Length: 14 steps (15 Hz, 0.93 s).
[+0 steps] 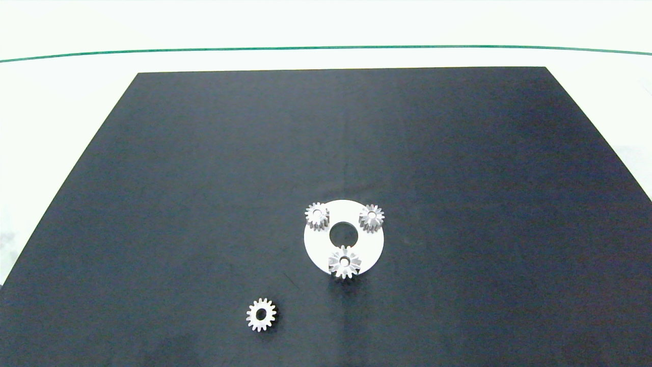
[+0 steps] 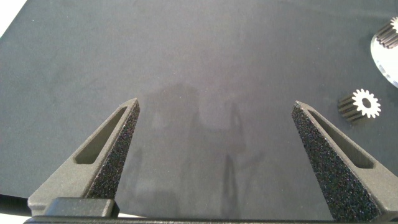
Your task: Remove an incorrectly installed larger gear and replace it with the correct smaller gear
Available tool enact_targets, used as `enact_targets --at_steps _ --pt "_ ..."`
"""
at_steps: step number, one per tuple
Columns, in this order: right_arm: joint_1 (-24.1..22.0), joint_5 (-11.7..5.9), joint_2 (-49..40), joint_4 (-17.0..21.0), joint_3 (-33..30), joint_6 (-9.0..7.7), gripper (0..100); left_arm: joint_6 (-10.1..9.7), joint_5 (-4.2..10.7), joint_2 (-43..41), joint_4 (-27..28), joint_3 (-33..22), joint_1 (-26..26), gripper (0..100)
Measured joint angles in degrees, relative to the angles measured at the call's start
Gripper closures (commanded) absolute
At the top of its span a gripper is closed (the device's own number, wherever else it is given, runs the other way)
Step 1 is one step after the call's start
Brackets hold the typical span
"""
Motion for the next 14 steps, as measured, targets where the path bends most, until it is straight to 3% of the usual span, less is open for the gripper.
enact_targets --at_steps 14 --pt "0.0 0.01 0.0 0.0 0.0 -0.11 0 0.02 0.02 0.0 0.0 0.0 0.0 0"
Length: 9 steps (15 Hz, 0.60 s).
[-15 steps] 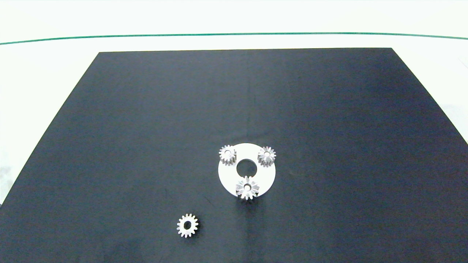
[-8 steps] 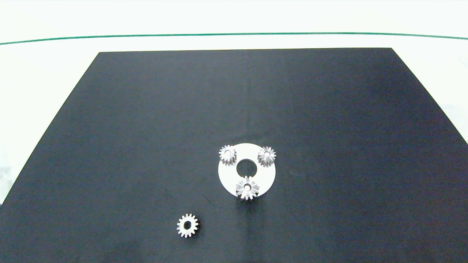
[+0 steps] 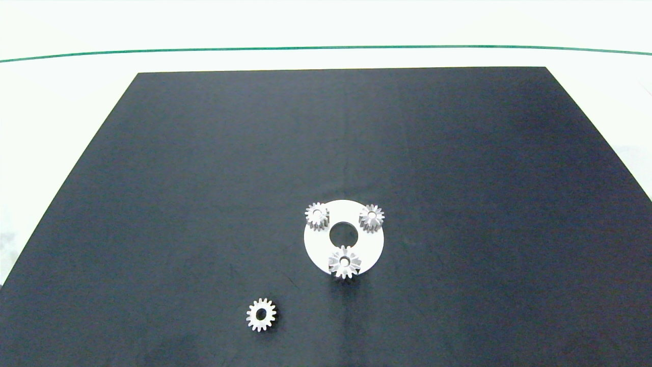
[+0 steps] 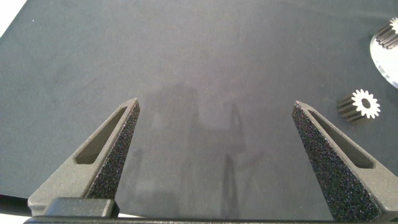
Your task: Remove an incorrectly installed larger gear and replace it with the correct smaller gear
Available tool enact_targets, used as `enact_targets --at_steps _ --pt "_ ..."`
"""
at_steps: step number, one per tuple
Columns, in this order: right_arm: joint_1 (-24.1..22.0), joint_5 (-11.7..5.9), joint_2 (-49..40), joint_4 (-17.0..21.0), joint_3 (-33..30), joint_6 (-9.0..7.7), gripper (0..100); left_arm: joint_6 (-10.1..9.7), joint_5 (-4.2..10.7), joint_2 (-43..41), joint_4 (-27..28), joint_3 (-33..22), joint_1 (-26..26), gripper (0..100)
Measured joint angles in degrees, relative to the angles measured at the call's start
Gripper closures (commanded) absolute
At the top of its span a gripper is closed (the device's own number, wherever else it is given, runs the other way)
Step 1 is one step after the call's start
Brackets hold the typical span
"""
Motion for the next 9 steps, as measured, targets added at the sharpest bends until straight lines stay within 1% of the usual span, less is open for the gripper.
enact_targets --at_steps 2,6,7,9 --pt "0.0 0.0 0.0 0.0 0.0 -0.11 0 0.07 -0.05 0.0 0.0 0.0 -0.1 0" --pt "0.0 -0.12 0.1 0.2 -0.1 -1.16 0 -0.09 0.0 -0.1 0.0 0.0 0.0 0" --pt "0.0 -0.39 0.1 0.3 -0.1 -1.89 0 -0.09 0.01 -0.1 0.0 0.0 0.0 0" --pt "0.0 -0.52 0.1 0.7 -0.3 -4.29 0 0.0 0.04 -0.1 0.0 0.0 0.0 0"
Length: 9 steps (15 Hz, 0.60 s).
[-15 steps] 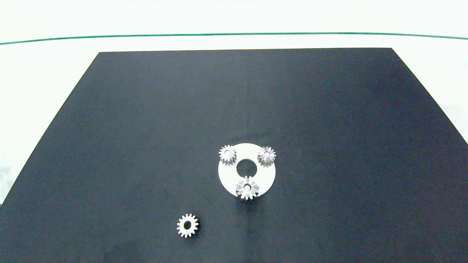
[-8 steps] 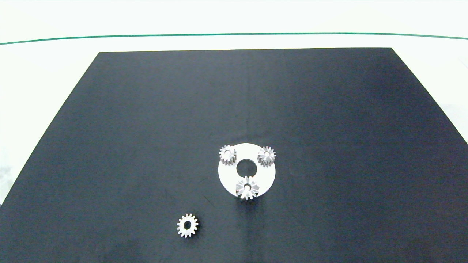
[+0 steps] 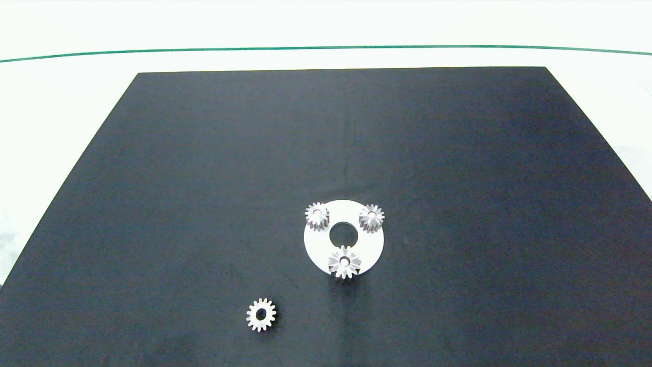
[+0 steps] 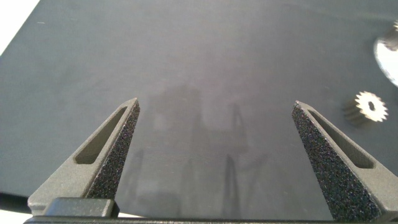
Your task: Remove an incorrectly installed larger gear and replace it with the correct smaller gear
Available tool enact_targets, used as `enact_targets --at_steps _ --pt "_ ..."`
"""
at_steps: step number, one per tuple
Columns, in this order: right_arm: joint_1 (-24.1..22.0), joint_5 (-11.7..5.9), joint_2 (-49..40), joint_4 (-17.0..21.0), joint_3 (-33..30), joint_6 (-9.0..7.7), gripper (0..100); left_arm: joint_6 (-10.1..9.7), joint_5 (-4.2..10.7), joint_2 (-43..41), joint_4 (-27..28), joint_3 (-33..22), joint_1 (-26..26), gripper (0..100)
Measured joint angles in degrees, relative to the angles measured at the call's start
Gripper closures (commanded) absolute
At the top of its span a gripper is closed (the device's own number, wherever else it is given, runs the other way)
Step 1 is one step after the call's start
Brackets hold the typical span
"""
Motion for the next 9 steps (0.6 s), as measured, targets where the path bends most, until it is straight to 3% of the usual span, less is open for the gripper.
enact_targets --at_steps 1,3,6,9 --pt "-0.1 -0.06 0.1 0.1 -0.2 -0.52 0 1.27 1.88 0.0 0.0 -0.2 -0.1 0" --pt "-0.4 -0.59 1.0 1.1 -1.2 -0.63 0 3.04 2.15 0.2 2.4 -2.3 0.0 0" --pt "-0.6 -2.78 5.9 3.4 -6.1 -0.66 0 3.66 2.18 1.1 16.1 -11.4 0.1 0" --pt "-0.7 -3.17 12.7 5.3 -12.1 -0.61 0 6.72 2.1 4.9 27.5 -22.8 0.2 0"
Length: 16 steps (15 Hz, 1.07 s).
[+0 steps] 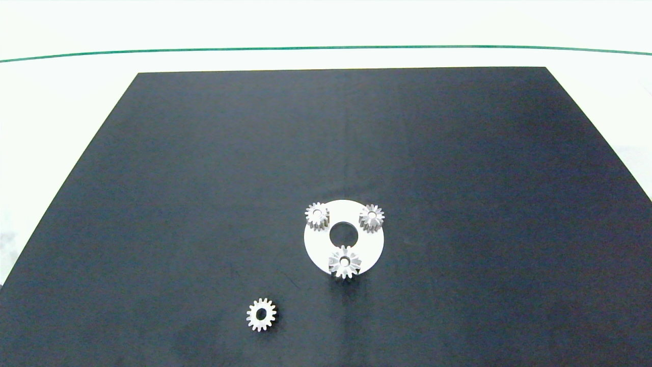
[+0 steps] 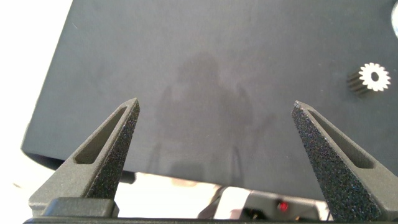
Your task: Remove an incorrectly installed larger gear and replace it with the correct smaller gear
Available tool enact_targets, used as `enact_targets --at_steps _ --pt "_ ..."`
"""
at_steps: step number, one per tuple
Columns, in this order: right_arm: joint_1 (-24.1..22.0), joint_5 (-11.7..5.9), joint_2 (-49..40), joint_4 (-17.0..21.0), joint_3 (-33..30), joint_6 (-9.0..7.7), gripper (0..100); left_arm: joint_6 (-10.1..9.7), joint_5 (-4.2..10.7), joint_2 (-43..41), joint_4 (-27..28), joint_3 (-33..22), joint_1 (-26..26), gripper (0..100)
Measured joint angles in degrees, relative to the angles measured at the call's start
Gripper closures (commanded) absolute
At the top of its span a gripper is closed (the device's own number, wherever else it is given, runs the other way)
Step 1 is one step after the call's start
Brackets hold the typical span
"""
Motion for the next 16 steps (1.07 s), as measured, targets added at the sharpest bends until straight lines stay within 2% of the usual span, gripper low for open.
enact_targets --at_steps 3,5,6,9,11,12,14,16 --pt "-0.1 -0.13 8.3 1.8 -6.9 0.16 0 1.35 -0.04 8.4 2.5 -9.0 0.2 0" --pt "-0.1 -0.21 14.2 4.8 -12.0 0.13 0 1.74 -0.04 15.5 5.9 -17.5 0.3 0" --pt "-0.1 -0.27 17.3 7.4 -15.5 0.09 0 2.01 -0.06 19.5 8.7 -22.6 0.2 0" --pt "0.0 -0.35 26.1 18.7 -28.9 -0.26 0 2.55 -0.04 31.8 18.0 -37.7 0.0 0" --pt "0.1 -1.16 32.1 24.6 -38.2 -1.16 0 2.57 -0.04 39.8 23.3 -45.4 0.0 0" --pt "0.2 -2.26 35.0 27.0 -41.6 -2.04 0 2.24 0.0 43.7 26.5 -49.0 0.1 0" --pt "0.4 -3.96 40.2 32.2 -46.6 -4.3 0 0.12 0.0 49.9 31.5 -54.2 0.1 0" --pt "1.6 -4.43 44.1 35.0 -48.4 -4.88 0 -0.9 0.02 54.8 34.1 -58.4 0.0 0"
